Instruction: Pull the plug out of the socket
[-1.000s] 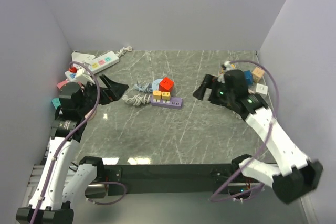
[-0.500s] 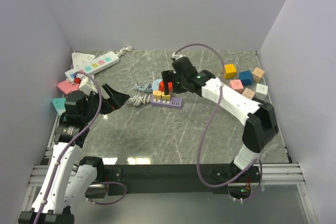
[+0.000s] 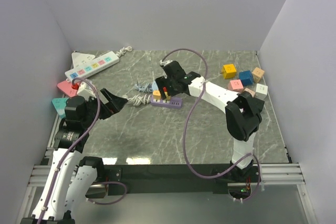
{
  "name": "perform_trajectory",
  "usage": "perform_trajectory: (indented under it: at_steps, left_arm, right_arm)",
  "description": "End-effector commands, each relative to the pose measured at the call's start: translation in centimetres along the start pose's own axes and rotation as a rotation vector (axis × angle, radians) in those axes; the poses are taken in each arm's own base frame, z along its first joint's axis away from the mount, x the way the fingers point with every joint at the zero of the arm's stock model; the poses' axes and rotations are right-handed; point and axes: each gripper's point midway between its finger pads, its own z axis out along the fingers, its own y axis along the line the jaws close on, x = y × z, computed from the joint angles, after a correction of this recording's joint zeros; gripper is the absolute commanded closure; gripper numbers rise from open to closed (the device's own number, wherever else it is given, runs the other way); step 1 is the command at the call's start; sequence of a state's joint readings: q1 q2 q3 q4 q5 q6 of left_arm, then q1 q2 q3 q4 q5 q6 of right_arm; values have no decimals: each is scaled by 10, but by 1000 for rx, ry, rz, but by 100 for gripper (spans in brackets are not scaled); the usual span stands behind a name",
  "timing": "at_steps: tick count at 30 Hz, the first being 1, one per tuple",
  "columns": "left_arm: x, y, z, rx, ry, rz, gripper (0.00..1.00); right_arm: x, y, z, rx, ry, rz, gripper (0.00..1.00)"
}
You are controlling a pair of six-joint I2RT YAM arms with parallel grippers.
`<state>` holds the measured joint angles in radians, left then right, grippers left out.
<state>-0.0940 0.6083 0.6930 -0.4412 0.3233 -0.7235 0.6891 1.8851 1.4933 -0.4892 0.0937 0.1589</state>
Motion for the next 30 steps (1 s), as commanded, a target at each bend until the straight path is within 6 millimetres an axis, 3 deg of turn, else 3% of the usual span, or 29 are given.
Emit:
perform_trajectory:
  at_steps: [1, 8, 9, 14, 15, 17, 20, 28, 30]
  left_arm:
    - [3, 7, 1, -21, -3, -1, 1]
    - [3, 10, 0, -39, -6, 9, 1]
    - [2, 11, -1, -41, -11, 8, 1]
    - [4, 13, 1, -40, -19, -4, 1]
    - [4, 13, 1, -39, -18, -5, 1]
    - [7, 14, 3, -35, -13, -16, 1]
    - [12, 17, 6, -32, 2, -29, 1]
    - [26, 22, 19, -20, 76, -51, 1]
    - [36, 24, 24, -11, 120, -63, 3]
  right_arm:
    - [-24, 12, 13, -57, -55, -30, 15]
    - [-19, 20, 34, -91, -10, -23, 25]
    - [-19, 25, 33, -114, -9, -18, 31]
    - [-5, 32, 26, -159, 25, 20, 41]
    - [-5, 37, 23, -185, 19, 33, 50]
    - [4, 41, 17, -199, 33, 67, 56]
    - [17, 53, 9, -226, 67, 109, 60]
    - [55, 118, -18, -241, 167, 163, 100]
    - [60, 126, -22, -235, 179, 156, 100]
